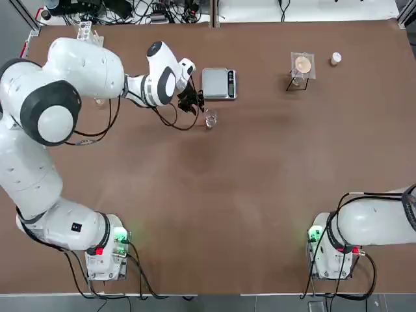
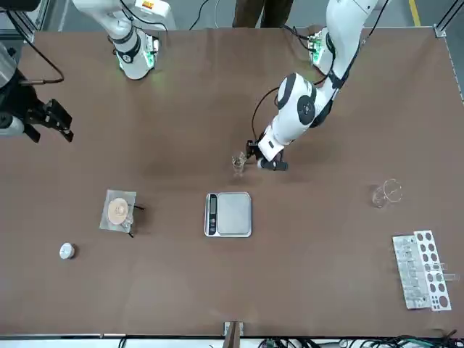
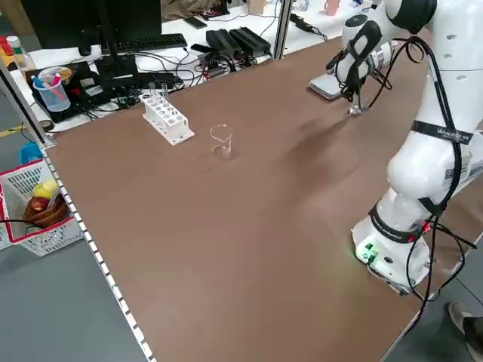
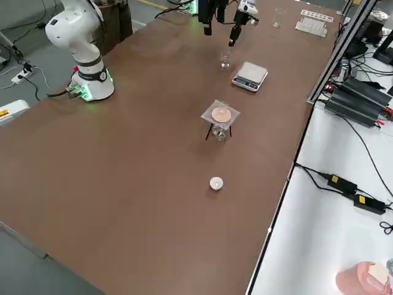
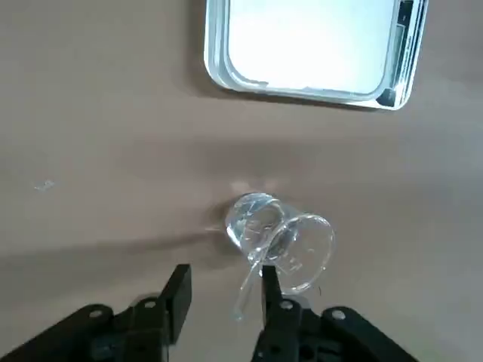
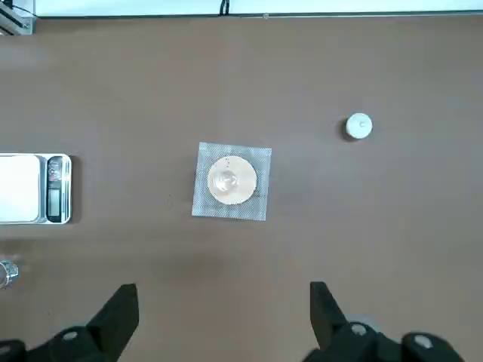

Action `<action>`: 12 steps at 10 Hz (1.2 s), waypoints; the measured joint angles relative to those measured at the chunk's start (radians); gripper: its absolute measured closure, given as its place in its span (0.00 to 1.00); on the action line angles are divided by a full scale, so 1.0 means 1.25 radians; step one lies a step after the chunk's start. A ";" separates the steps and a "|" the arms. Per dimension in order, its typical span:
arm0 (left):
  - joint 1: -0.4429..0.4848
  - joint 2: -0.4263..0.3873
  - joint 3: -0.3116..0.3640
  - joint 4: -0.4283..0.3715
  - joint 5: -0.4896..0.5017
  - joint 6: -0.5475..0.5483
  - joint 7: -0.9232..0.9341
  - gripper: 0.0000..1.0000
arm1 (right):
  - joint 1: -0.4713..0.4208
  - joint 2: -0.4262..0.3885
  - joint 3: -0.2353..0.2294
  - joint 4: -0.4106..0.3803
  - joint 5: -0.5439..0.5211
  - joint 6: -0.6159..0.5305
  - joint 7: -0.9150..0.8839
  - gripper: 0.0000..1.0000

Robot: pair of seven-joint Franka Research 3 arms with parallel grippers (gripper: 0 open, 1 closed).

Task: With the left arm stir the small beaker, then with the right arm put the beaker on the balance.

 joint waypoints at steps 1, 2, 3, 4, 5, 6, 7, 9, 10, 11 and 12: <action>0.000 0.000 0.000 0.000 0.000 0.001 0.000 0.54 | 0.000 0.000 0.000 0.000 0.000 0.000 0.000 0.00; 0.000 0.000 0.000 0.000 0.000 0.001 -0.001 0.56 | 0.000 0.000 0.000 0.000 0.000 0.000 0.000 0.00; -0.001 0.000 0.000 0.000 0.000 0.002 -0.009 0.57 | 0.000 0.000 0.000 0.000 0.000 0.000 0.000 0.00; -0.004 0.000 -0.001 0.000 0.000 0.002 -0.023 0.60 | 0.000 0.000 0.000 0.000 0.000 0.000 0.000 0.00; -0.012 0.000 -0.002 0.001 0.000 0.004 -0.035 0.60 | 0.000 0.000 0.000 0.000 0.000 0.000 0.000 0.00; -0.017 0.000 -0.002 0.003 0.000 0.007 -0.040 0.61 | 0.000 0.000 0.000 0.000 0.000 -0.001 0.000 0.00; -0.020 0.000 -0.002 0.004 0.000 0.007 -0.041 0.61 | 0.000 0.000 0.000 -0.002 0.000 -0.001 0.000 0.00; -0.020 0.000 -0.002 0.006 0.000 0.007 -0.042 0.61 | 0.000 0.000 0.000 -0.008 0.000 0.000 0.000 0.00; -0.020 0.000 -0.002 0.007 0.000 0.007 -0.042 0.61 | 0.000 0.000 0.000 -0.008 0.000 0.000 0.000 0.00; -0.020 0.000 -0.002 0.008 0.000 0.007 -0.042 0.61 | 0.000 0.000 0.000 -0.009 0.000 0.001 0.000 0.00; -0.020 0.000 -0.002 0.009 0.000 0.007 -0.042 0.61 | 0.000 0.000 0.000 -0.012 0.000 0.002 0.000 0.00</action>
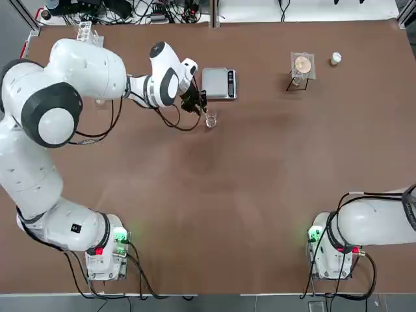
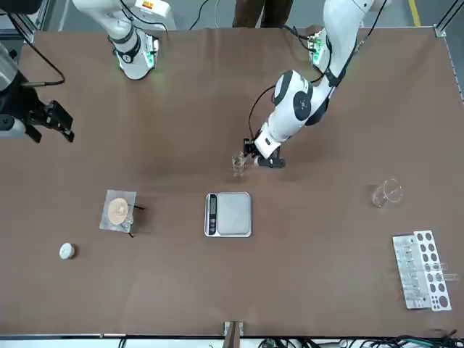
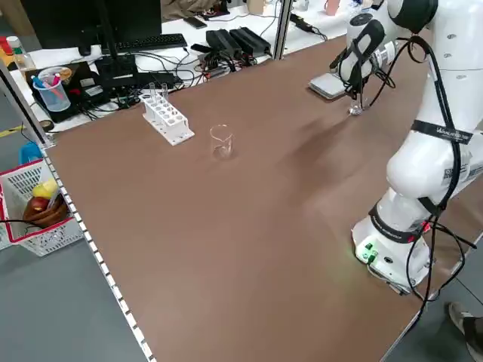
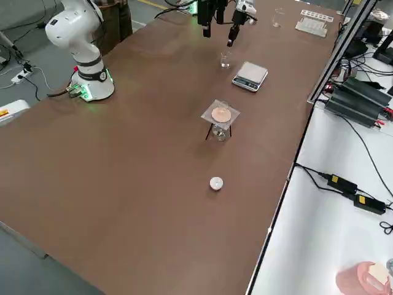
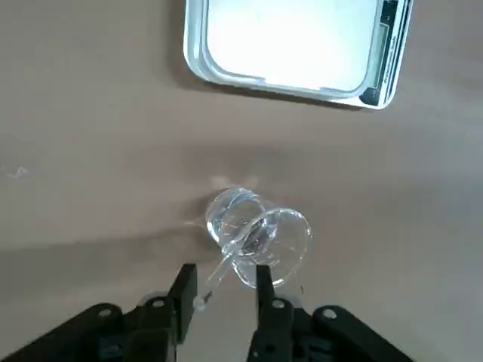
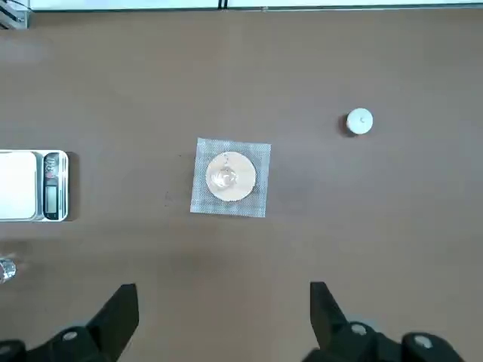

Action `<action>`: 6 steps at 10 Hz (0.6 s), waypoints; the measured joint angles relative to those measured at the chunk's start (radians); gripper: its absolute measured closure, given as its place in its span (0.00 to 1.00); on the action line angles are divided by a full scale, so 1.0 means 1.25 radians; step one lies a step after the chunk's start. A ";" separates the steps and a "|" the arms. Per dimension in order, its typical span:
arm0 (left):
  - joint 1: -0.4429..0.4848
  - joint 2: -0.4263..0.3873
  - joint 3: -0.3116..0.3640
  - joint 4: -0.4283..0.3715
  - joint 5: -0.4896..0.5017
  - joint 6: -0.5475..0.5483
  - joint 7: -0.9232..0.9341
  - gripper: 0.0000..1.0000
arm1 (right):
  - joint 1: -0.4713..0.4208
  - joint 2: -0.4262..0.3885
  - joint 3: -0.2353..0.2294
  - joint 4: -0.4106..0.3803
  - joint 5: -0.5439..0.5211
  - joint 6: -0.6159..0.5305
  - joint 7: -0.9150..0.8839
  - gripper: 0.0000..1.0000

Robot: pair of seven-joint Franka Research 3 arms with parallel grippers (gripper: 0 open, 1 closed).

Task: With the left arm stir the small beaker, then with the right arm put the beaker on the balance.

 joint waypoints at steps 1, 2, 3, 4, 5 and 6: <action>0.000 0.000 0.000 0.002 0.000 0.000 0.000 0.63 | 0.000 0.000 0.000 -0.003 0.000 0.003 0.000 0.00; 0.000 0.000 0.001 0.005 0.000 0.000 0.000 0.63 | 0.000 0.000 0.000 -0.005 0.000 0.005 0.000 0.00; 0.000 0.001 0.001 0.008 0.000 0.000 0.000 0.65 | 0.000 0.000 0.000 -0.006 0.000 0.005 0.000 0.00; 0.000 0.003 0.001 0.012 0.000 0.000 0.000 0.65 | 0.000 0.000 0.000 -0.007 0.000 0.005 0.000 0.00; 0.000 0.004 0.001 0.014 0.000 0.000 0.000 0.65 | 0.000 0.000 0.000 -0.008 0.000 0.004 0.000 0.00; 0.000 0.004 0.002 0.016 0.000 0.000 0.000 0.65 | 0.000 0.000 0.000 -0.008 0.000 0.001 0.000 0.00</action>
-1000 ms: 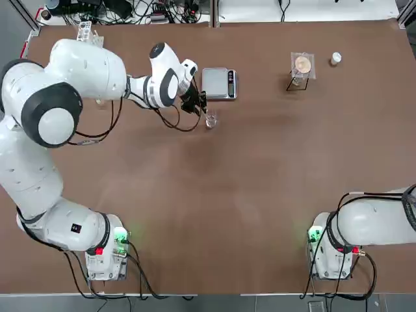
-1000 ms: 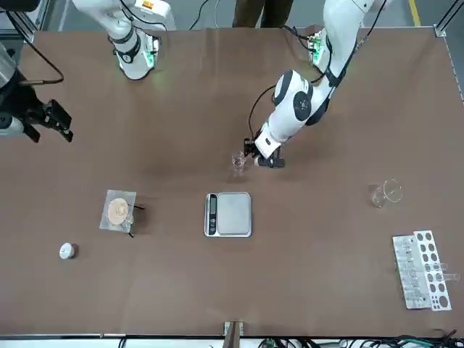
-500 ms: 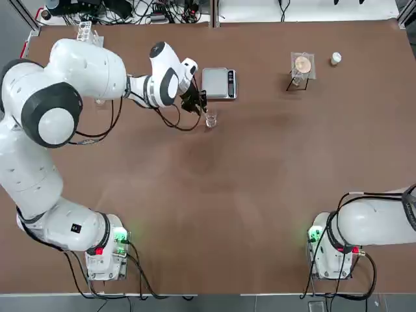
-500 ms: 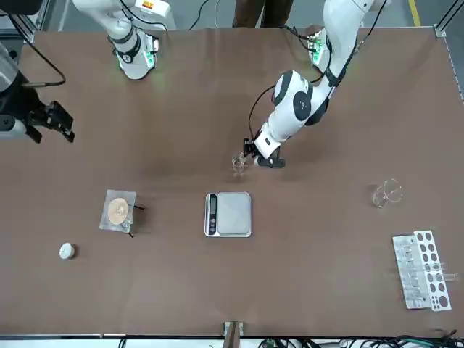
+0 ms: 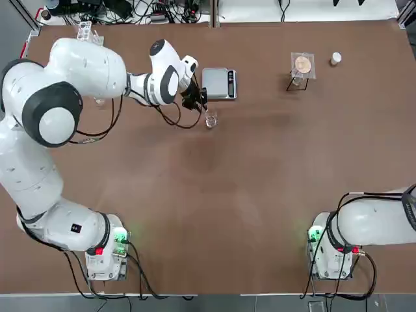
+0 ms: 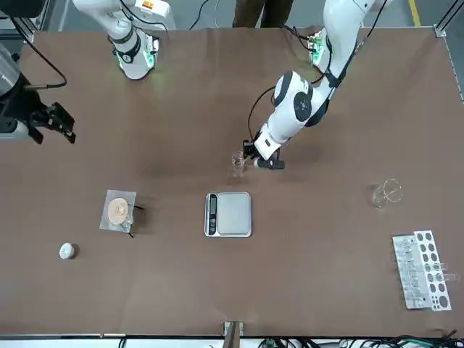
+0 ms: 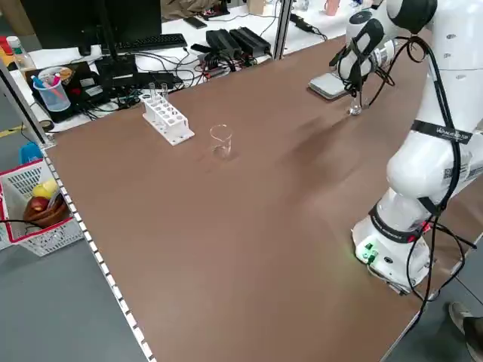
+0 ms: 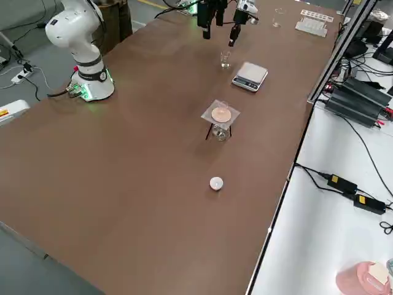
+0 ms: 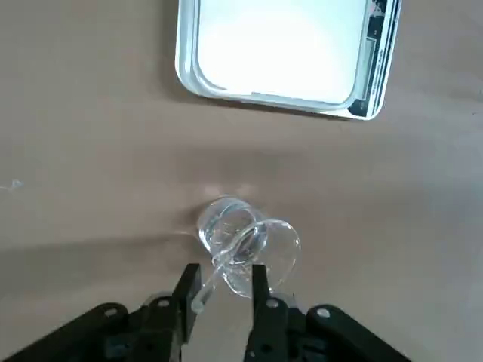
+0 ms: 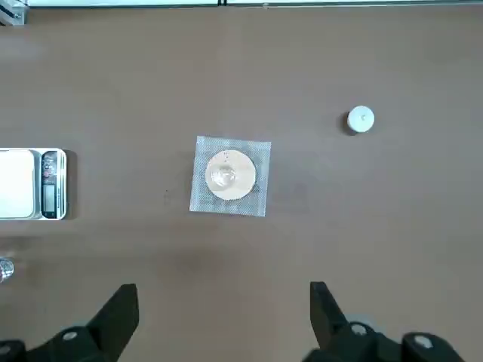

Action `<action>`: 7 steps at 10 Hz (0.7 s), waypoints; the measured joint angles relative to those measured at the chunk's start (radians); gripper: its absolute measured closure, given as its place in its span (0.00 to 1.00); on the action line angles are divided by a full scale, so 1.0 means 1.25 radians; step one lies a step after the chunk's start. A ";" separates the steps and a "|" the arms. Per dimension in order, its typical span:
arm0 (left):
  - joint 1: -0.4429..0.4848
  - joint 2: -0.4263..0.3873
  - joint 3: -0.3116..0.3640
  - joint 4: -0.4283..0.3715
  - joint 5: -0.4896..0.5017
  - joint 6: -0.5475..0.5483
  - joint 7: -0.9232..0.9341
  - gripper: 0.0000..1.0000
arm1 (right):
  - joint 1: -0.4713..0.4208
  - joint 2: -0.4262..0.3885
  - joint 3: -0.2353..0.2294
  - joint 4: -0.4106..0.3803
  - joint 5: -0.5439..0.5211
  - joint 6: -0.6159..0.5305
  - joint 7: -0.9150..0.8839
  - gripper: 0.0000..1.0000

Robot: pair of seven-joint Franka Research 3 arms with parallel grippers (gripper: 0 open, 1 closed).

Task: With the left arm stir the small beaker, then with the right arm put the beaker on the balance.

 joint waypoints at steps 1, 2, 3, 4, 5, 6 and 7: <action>0.000 0.001 0.000 0.001 0.000 0.000 0.000 0.65 | 0.000 0.000 0.000 -0.002 0.000 -0.004 0.000 0.00; 0.000 0.004 0.000 0.003 0.000 0.000 0.000 0.66 | 0.000 0.000 0.000 -0.006 0.000 -0.008 0.000 0.00; 0.000 0.006 0.000 0.005 0.000 0.000 0.000 0.67 | 0.000 0.000 0.000 -0.008 0.000 -0.018 0.000 0.00; 0.000 0.010 0.000 0.007 0.000 0.000 0.000 0.68 | 0.000 0.000 0.000 -0.009 0.000 -0.029 0.000 0.00; 0.000 0.013 0.000 0.007 0.001 0.000 0.000 0.70 | 0.000 0.000 0.000 -0.010 0.000 -0.036 0.000 0.00; 0.000 0.016 0.000 0.008 0.001 0.000 0.000 0.73 | 0.000 0.000 0.000 -0.010 0.000 -0.040 0.001 0.00; 0.000 0.017 0.000 0.009 0.001 0.000 0.000 0.74 | 0.000 0.000 0.000 -0.010 0.000 -0.041 0.001 0.00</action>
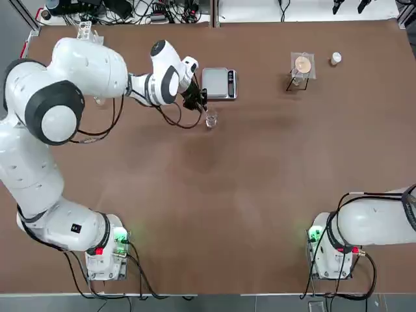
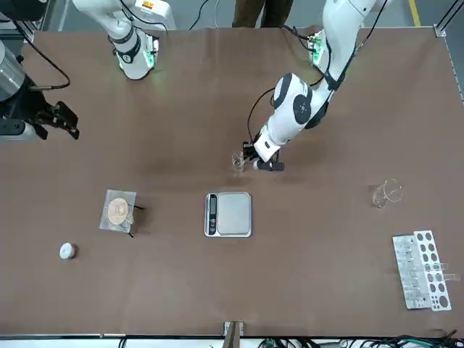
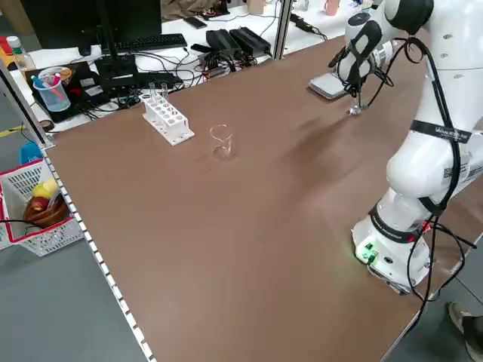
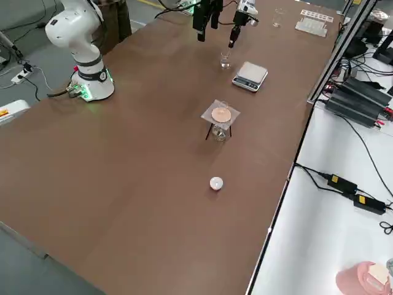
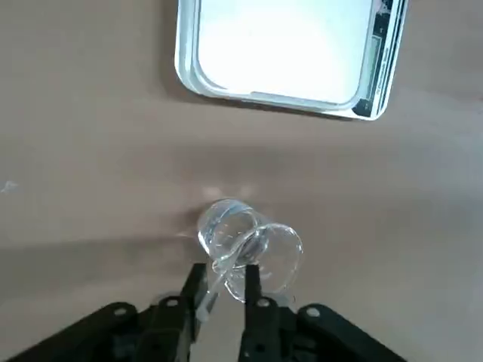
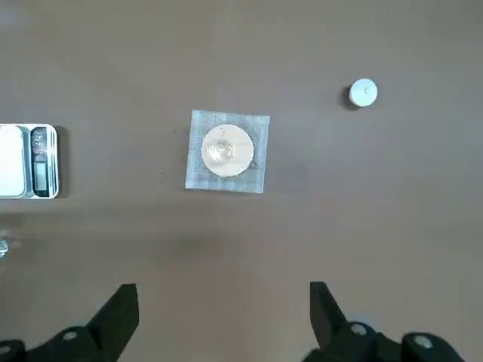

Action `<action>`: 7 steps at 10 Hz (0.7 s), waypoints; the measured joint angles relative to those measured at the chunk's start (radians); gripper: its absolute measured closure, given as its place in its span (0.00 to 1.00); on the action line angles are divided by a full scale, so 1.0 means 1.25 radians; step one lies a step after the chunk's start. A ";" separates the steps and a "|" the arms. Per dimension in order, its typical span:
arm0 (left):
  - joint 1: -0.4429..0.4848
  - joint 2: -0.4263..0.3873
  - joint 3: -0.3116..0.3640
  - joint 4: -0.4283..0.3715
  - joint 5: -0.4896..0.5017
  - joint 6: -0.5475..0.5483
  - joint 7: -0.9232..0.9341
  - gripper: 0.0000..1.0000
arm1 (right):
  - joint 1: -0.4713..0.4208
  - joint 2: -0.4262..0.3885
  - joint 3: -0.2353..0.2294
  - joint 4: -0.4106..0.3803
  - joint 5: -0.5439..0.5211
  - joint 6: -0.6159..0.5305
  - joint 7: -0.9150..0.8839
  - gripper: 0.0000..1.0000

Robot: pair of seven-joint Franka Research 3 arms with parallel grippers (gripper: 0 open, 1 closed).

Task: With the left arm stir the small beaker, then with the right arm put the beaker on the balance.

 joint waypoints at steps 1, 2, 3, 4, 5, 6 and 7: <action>0.000 0.000 0.000 0.002 0.000 0.000 0.000 0.75 | 0.000 0.000 0.000 0.000 0.000 0.000 0.000 0.00; 0.000 0.000 0.000 0.003 0.000 0.000 0.000 0.75 | 0.000 0.000 0.000 0.000 0.000 0.000 0.000 0.00; 0.000 0.000 0.000 0.003 0.000 0.000 0.000 0.74 | 0.000 0.000 0.000 0.000 0.000 0.000 0.000 0.00; 0.000 0.000 0.000 0.003 0.000 0.000 0.000 0.74 | 0.000 0.000 0.000 0.000 0.000 0.000 0.001 0.00; 0.000 0.000 0.000 0.004 0.000 0.000 0.000 0.74 | 0.000 0.000 0.000 0.000 0.000 0.000 0.001 0.00; 0.000 0.000 0.000 0.007 0.000 0.000 0.000 0.74 | 0.000 0.000 0.000 0.000 0.000 0.000 0.001 0.00; 0.000 0.000 0.001 0.008 0.003 0.000 0.000 0.75 | 0.000 0.000 0.000 0.000 0.000 -0.002 0.001 0.00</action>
